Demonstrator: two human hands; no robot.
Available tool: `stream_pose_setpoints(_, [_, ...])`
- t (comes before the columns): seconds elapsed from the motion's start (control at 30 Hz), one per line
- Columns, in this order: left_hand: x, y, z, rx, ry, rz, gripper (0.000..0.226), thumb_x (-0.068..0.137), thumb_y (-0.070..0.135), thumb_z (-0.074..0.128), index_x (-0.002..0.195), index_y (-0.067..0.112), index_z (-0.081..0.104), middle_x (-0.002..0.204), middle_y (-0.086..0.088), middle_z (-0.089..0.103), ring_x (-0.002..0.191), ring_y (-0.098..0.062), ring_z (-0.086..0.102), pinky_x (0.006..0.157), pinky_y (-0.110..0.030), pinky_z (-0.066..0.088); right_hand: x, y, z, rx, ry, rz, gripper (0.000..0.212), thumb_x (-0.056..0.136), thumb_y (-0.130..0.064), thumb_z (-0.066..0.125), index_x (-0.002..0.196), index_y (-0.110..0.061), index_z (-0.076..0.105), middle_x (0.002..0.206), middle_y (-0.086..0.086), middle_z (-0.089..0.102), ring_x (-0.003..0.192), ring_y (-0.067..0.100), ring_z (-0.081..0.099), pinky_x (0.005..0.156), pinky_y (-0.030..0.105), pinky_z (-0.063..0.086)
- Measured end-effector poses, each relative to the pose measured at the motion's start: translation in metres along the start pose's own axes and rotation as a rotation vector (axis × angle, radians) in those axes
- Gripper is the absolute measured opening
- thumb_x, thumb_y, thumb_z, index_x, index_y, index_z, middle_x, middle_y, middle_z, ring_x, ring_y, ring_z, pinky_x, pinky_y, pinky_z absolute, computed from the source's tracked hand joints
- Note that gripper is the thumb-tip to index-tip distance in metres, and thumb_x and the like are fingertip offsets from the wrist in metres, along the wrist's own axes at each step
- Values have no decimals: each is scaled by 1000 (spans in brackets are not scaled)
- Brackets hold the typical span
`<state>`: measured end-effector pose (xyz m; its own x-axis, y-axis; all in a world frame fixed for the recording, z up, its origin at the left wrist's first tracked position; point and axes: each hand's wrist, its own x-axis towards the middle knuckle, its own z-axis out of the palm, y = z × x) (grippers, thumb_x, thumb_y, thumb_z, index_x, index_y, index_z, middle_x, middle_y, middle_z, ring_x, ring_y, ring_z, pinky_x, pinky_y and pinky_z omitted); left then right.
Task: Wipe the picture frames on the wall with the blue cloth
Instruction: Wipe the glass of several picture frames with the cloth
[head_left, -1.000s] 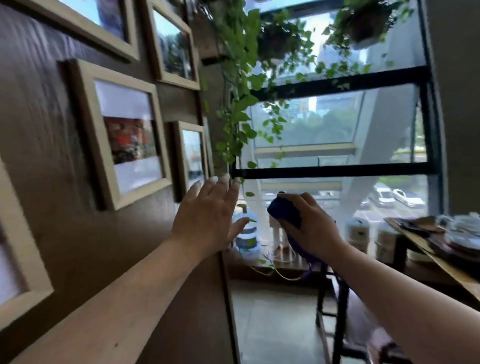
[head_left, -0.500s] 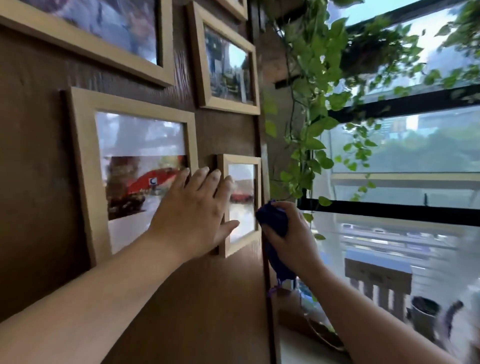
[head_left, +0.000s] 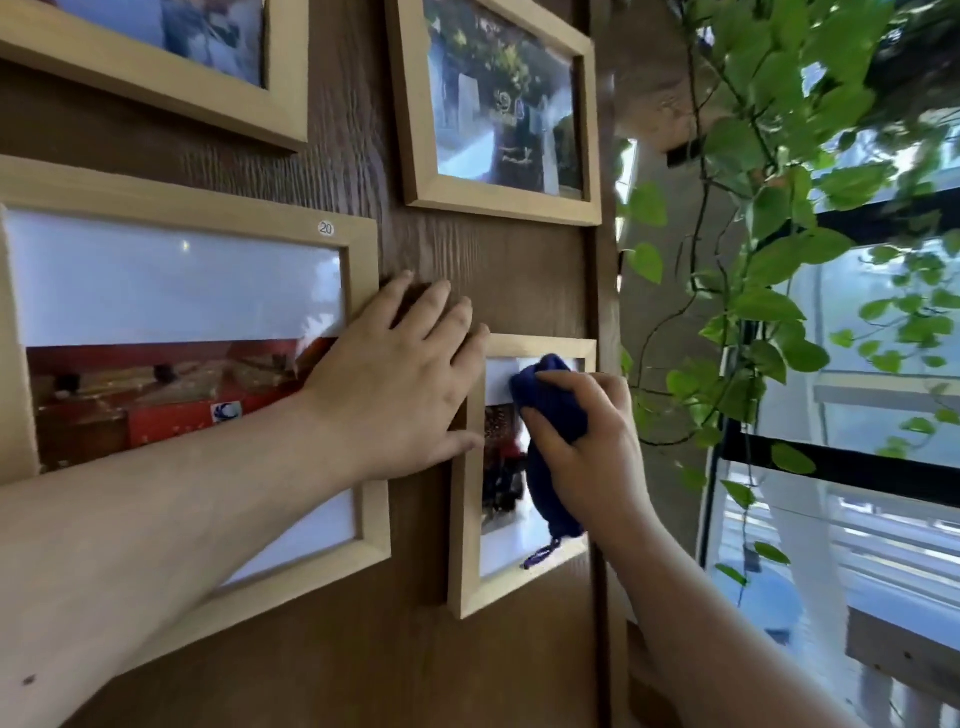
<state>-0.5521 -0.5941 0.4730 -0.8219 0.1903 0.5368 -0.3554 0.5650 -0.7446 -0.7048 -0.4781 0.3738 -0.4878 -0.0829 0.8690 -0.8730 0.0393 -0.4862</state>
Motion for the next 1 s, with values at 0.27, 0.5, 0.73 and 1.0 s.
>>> stream_pose_setpoints(0.27, [6,6,3,43,-20,-80,99,76,77,36,149,13,16,154,-18,29,142,-38,18,116,-59,7,5,-2,30,-19,45,-209,34,83,-29,67,116,-28,59,119,1,42,90,-2,42,67,22,46])
stream_pose_setpoints(0.5, [8,9,1,45,-43,-87,102,76,78,37,149,10,15,156,-14,28,144,-38,16,115,-62,8,16,48,6,-261,101,-43,34,79,-26,69,111,-29,62,118,1,46,86,20,56,59,32,46])
stream_pose_setpoints(0.73, [9,10,2,42,-48,-64,102,77,76,39,148,7,16,155,-13,30,143,-37,18,113,-64,13,7,24,16,-127,80,-98,33,80,-23,68,112,-24,62,111,2,47,87,8,49,64,33,48])
stream_pose_setpoints(1.0, [11,11,4,23,-35,-39,101,80,73,40,147,2,14,155,-18,26,144,-38,15,113,-63,14,-11,35,16,-180,-21,-247,36,76,-24,68,112,-25,63,114,3,49,91,11,53,60,31,50])
